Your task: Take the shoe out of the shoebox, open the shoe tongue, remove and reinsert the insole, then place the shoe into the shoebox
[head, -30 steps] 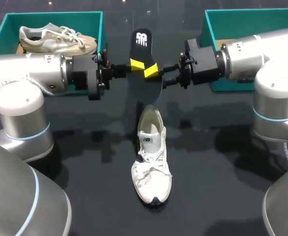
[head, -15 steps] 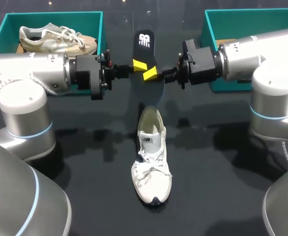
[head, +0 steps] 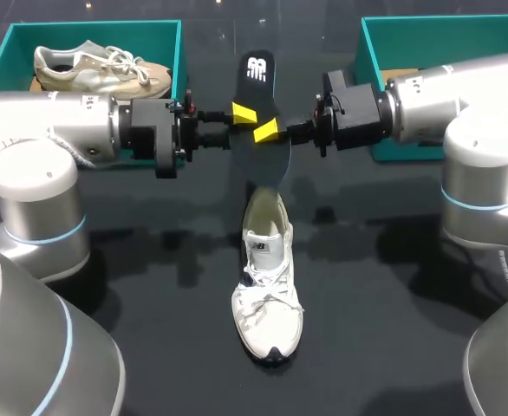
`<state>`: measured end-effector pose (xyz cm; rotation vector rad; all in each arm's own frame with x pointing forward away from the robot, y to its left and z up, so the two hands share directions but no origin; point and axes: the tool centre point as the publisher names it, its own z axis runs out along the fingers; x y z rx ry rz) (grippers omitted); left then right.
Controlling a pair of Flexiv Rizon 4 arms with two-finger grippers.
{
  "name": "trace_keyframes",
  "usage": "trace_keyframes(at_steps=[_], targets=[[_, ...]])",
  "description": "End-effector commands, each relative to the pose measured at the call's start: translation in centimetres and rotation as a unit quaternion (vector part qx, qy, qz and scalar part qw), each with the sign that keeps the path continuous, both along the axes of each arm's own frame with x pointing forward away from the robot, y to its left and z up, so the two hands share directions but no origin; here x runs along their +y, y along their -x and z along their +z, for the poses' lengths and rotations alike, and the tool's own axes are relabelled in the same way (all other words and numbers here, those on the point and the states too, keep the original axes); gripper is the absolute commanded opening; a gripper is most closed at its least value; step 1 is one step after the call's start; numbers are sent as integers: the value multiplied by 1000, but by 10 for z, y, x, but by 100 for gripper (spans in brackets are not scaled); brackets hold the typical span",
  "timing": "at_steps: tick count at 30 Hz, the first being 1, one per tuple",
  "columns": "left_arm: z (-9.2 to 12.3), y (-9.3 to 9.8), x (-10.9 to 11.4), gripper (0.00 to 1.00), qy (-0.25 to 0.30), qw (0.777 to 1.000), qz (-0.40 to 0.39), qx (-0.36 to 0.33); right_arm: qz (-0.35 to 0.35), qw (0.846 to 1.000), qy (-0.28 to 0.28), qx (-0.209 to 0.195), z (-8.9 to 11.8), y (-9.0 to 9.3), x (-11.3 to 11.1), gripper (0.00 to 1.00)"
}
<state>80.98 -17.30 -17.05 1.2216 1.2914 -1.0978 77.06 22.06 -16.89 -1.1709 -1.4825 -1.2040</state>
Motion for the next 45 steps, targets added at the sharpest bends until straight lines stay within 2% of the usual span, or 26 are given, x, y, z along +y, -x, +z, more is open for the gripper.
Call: trace_keyframes(at_steps=[1, 6, 9, 25, 27, 28, 30, 33, 37, 41, 42, 43, 44, 45], targets=[[2, 10, 31, 100, -10, 1000, 8, 26, -6, 1000, 3, -4, 2, 5, -6, 0], [-9, 18, 60, 100, -41, 996, 23, 80, -8, 1000, 1, -14, 1, 6, -13, 0], [-9, 18, 60, 100, -41, 996, 23, 80, 2, 999, -43, -24, 1, 8, -20, 0], [-9, 18, 60, 100, -41, 996, 23, 80, 2, 999, -43, -24, 1, 8, -20, 0], [-13, 17, 62, 100, -69, 991, 72, 86, -1, 999, -40, -27, 2, 7, -23, 0], [-14, 17, 65, 100, -62, 990, 72, 100, 0, 999, -34, -32, 3, 7, -25, 0], [-17, 17, 69, 100, -87, 980, 122, 130, -5, 999, -28, -41, 5, 5, -29, 0], [-23, 14, 77, 100, -133, 955, 160, 212, -10, 999, -7, -52, 6, 3, -32, 0], [-40, 13, 85, 100, -215, 899, 204, 322, -19, 997, 0, -80, 6, 2, -35, 0], [-52, 18, 90, 100, -245, 866, 182, 397, -27, 994, 24, -106, 5, -1, -38, 0], [-55, 20, 90, 100, -261, 862, 205, 384, -26, 993, 31, -110, 4, -2, -38, 0], [-57, 21, 90, 100, -285, 861, 255, 335, -23, 993, 49, -101, 2, -5, -40, 0], [-60, 22, 90, 100, -314, 850, 332, 262, -23, 993, 49, -101, 2, -5, -40, 0], [-60, 22, 90, 100, -314, 850, 332, 262, -23, 993, 49, -101, 2, -5, -40, 0]])
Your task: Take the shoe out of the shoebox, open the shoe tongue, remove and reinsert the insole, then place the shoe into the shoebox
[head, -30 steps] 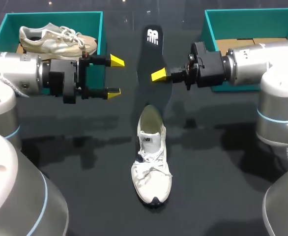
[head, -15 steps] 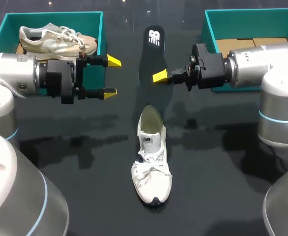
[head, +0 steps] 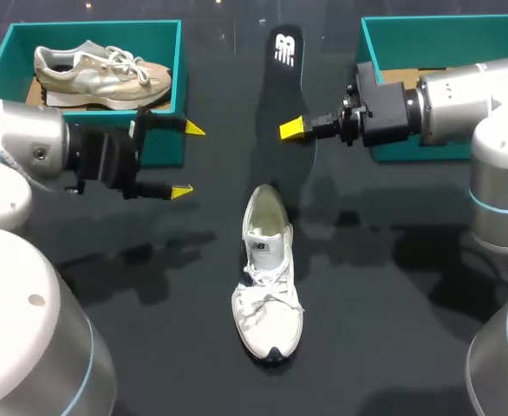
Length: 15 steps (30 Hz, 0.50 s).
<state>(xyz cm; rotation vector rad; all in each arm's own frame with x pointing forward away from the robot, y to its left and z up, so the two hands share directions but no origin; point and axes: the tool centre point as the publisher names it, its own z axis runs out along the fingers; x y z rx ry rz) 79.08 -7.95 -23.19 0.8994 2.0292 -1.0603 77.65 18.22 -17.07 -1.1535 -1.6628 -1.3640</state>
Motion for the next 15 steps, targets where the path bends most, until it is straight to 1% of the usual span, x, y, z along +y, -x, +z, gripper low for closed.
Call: trace_keyframes(at_steps=[1, 11, 12, 13, 15], targets=[[2, 3, -3, 100, -222, 965, 135, 28, 0, 1000, 21, 6, 3, 1, -1, 0], [2, 3, -3, 100, -222, 965, 135, 28, 0, 1000, 21, 6, 3, 1, -1, 0], [2, 3, -3, 100, -222, 965, 135, 28, -7, 1000, 28, 5, 1, 0, -3, 0], [1, 0, -6, 100, -226, 962, 142, 53, -26, 999, 36, -6, -1, 0, -4, 0], [-2, -6, -9, 100, -240, 954, 146, 101, -28, 999, 39, -14, -5, 0, -6, 0]])
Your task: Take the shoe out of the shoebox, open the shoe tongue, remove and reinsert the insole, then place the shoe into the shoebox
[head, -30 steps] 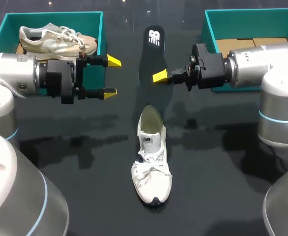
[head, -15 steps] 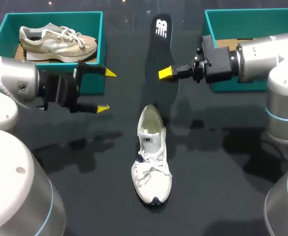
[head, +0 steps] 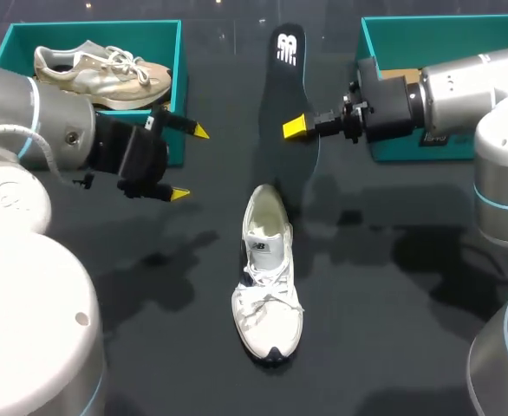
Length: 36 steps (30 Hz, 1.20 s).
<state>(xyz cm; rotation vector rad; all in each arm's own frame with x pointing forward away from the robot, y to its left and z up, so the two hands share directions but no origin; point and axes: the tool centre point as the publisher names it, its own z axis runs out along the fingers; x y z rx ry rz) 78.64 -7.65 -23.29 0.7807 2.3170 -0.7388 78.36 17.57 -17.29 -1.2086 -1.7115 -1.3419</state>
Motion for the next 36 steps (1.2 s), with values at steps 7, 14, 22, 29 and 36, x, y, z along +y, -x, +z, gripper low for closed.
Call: trace_keyframes(at_steps=[7, 14, 22, 29, 36], targets=[[-11, -19, 1, 100, -118, 974, 73, 179, -33, 997, 42, -49, -11, 4, -5, 0], [-21, -14, 9, 100, -157, 959, 107, 211, -36, 994, 53, -86, -15, 1, -6, 0], [-21, -14, 9, 100, -157, 959, 107, 211, -36, 994, 53, -86, -15, 1, -6, 0], [-39, -4, 2, 100, -132, 948, 124, 261, -42, 994, -7, -99, -27, 0, -4, 0], [-58, 12, 5, 100, -106, 950, 98, 277, -19, 992, -41, -115, -33, 6, 6, 0]])
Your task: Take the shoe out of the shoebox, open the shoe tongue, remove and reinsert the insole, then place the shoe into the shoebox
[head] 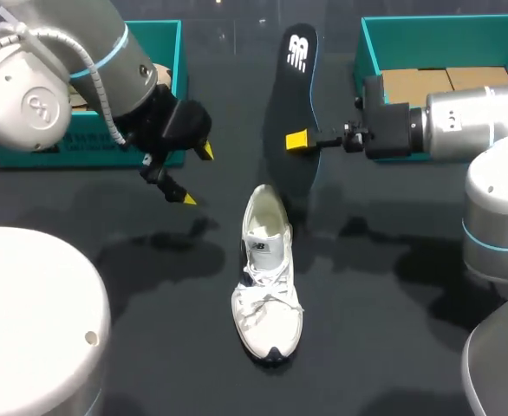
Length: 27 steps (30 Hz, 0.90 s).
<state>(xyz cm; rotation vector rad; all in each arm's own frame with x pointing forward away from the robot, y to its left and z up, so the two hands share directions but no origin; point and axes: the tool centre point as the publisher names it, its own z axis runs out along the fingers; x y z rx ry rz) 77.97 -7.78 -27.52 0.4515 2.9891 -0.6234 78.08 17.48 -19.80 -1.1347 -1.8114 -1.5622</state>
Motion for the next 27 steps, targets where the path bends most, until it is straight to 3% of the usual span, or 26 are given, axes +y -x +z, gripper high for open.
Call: trace_keyframes(at_steps=[1, 15, 19, 27], targets=[[-18, 7, 6, 100, 22, 1000, 1, -5, 14, 999, -36, -16, -9, 4, 7, 0], [-23, 9, 4, 100, 20, 1000, 1, -1, 22, 999, -42, -19, -11, 5, 7, 0], [-35, 17, -4, 100, 18, 999, 33, 3, 30, 998, -49, -14, -27, 6, 14, 0], [-49, 32, -13, 100, 28, 997, 66, 28, 52, 996, -71, -30, -39, 12, 29, 0]])
